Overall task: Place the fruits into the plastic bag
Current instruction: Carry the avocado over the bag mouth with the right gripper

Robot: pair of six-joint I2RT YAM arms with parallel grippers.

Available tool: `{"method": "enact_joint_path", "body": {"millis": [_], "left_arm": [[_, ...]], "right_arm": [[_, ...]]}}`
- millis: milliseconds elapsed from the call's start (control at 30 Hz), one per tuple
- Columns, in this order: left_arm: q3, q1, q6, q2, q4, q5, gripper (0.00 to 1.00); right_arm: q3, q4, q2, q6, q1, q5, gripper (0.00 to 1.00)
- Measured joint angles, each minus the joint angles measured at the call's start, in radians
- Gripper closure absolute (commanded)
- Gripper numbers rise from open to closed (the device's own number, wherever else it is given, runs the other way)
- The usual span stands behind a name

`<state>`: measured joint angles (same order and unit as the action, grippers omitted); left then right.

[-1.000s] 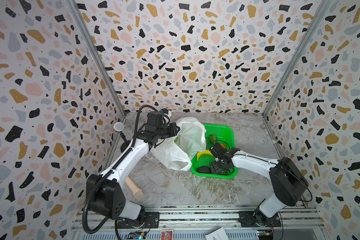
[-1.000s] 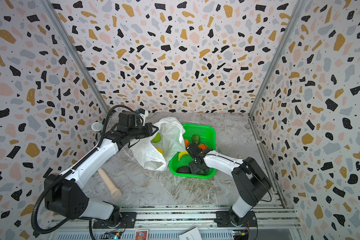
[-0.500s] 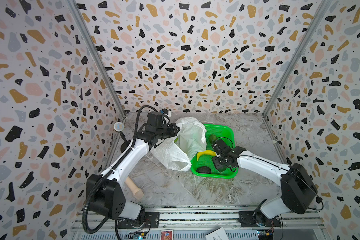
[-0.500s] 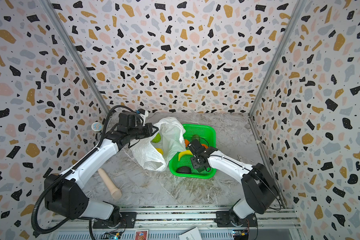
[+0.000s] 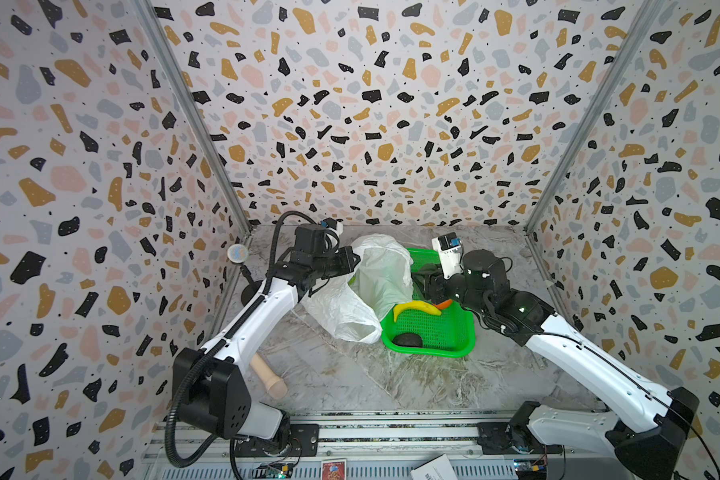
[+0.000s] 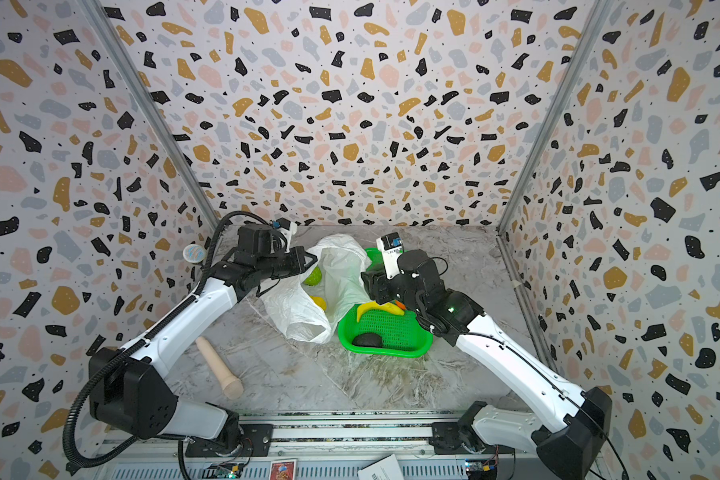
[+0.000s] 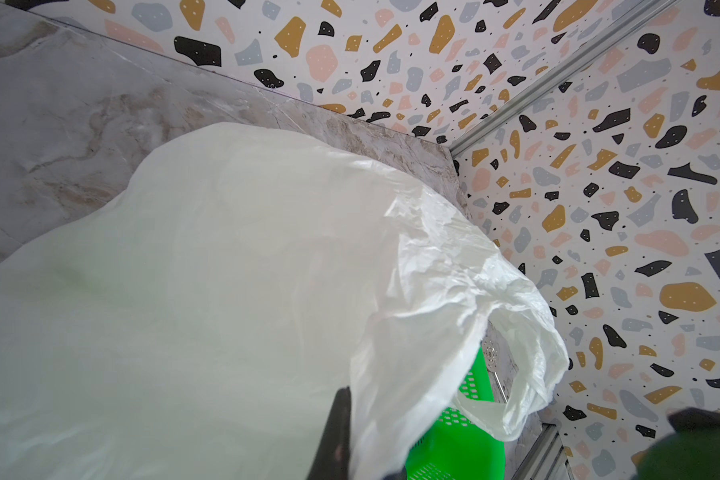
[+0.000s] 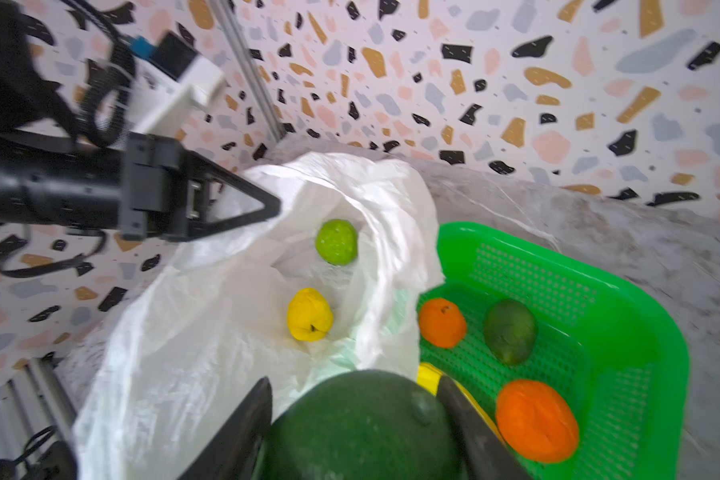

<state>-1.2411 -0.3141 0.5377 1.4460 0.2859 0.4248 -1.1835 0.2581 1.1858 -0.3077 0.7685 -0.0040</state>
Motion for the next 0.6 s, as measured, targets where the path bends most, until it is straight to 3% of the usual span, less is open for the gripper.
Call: {"method": "enact_joint_path", "body": {"millis": [300,600], "left_arm": [[0.0,0.0,0.0,0.0,0.0,0.0,1.0],[0.0,0.0,-0.002,0.0,0.0,-0.001,1.0]], "right_arm": [[-0.106,-0.074,0.255,0.008,0.079,-0.108,0.46],[-0.28,-0.031,0.551,0.035,0.073,-0.075,0.42]]}}
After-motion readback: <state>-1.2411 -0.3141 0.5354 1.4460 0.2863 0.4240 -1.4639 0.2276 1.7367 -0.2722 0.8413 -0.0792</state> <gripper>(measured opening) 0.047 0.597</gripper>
